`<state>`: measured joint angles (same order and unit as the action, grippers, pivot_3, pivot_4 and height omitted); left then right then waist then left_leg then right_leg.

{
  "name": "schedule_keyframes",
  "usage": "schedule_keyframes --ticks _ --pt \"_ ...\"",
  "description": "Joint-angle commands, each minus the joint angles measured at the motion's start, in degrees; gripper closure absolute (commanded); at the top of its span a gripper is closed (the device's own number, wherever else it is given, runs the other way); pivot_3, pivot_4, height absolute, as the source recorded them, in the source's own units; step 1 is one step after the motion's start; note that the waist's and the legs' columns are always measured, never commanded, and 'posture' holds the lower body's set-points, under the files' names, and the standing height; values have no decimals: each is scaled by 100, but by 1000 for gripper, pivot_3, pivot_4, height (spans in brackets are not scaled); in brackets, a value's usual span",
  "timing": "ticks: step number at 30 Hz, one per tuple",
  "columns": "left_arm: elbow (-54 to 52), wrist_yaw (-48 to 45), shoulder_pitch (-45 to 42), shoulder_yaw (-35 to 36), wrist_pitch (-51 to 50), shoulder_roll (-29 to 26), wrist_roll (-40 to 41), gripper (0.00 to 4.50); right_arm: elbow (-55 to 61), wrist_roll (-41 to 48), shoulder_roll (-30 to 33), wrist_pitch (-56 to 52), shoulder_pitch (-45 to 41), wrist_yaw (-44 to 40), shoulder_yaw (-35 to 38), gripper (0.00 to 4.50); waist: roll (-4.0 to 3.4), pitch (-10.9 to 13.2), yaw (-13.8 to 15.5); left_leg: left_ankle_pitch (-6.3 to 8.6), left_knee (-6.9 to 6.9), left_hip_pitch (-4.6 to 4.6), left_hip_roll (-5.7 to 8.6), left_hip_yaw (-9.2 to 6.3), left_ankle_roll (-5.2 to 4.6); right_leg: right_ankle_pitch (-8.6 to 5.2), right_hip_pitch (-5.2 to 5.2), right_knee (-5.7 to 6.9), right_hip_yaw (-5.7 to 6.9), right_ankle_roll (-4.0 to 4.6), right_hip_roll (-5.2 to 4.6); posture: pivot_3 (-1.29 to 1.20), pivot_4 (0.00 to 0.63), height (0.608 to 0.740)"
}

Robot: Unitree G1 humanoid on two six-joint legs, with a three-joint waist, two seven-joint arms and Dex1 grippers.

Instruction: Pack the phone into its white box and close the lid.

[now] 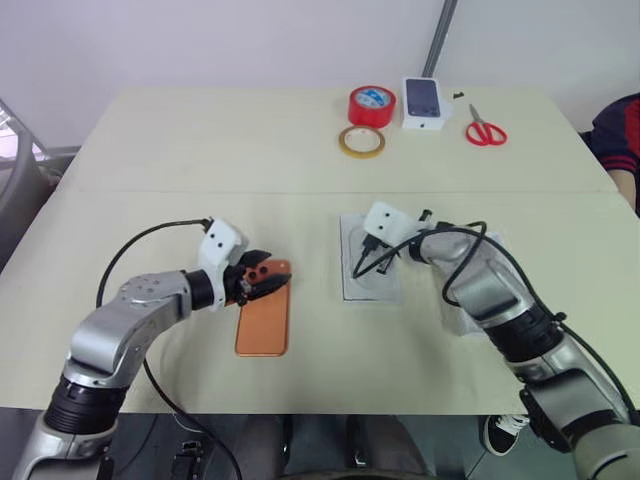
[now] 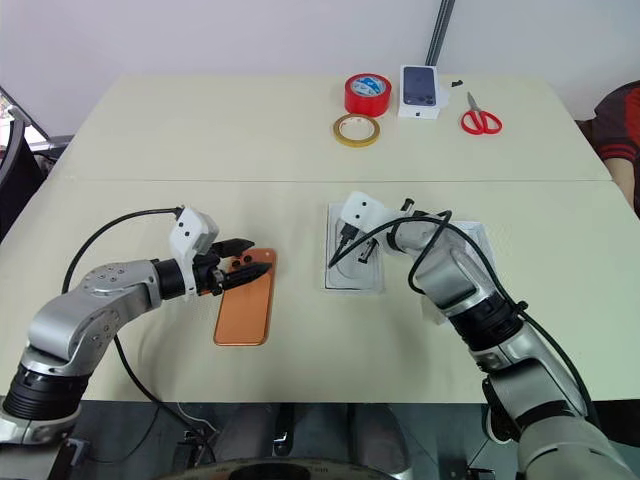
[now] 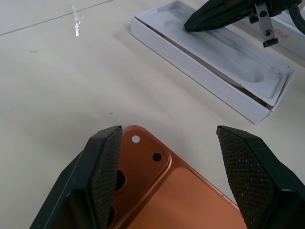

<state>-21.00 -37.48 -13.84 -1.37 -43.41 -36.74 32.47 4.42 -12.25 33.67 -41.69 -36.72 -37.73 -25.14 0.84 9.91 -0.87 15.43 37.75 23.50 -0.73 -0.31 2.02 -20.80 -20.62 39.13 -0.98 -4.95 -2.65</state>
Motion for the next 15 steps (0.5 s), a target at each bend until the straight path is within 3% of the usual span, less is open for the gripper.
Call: schedule_keyframes --ticks 1,7,15 --pt "-168 -34 -50 94 53 46 24 1182 417 -214 179 58 64 -149 -87 4477 0 0 1 0 0 0 0 0 0 0 0 0 0 0 0 0 150 740" --pt "-91 76 -72 177 -80 126 42 1182 997 115 100 141 220 -446 151 4477 0 0 -3 1 0 0 -1 0 -1 0 0 0 0 0 1 0 150 740" --pt "315 568 -181 976 -552 217 274 1182 1740 829 -117 -106 349 -822 471 4477 0 0 -5 1 0 0 -3 -2 -2 0 0 0 1 0 2 0 150 740"
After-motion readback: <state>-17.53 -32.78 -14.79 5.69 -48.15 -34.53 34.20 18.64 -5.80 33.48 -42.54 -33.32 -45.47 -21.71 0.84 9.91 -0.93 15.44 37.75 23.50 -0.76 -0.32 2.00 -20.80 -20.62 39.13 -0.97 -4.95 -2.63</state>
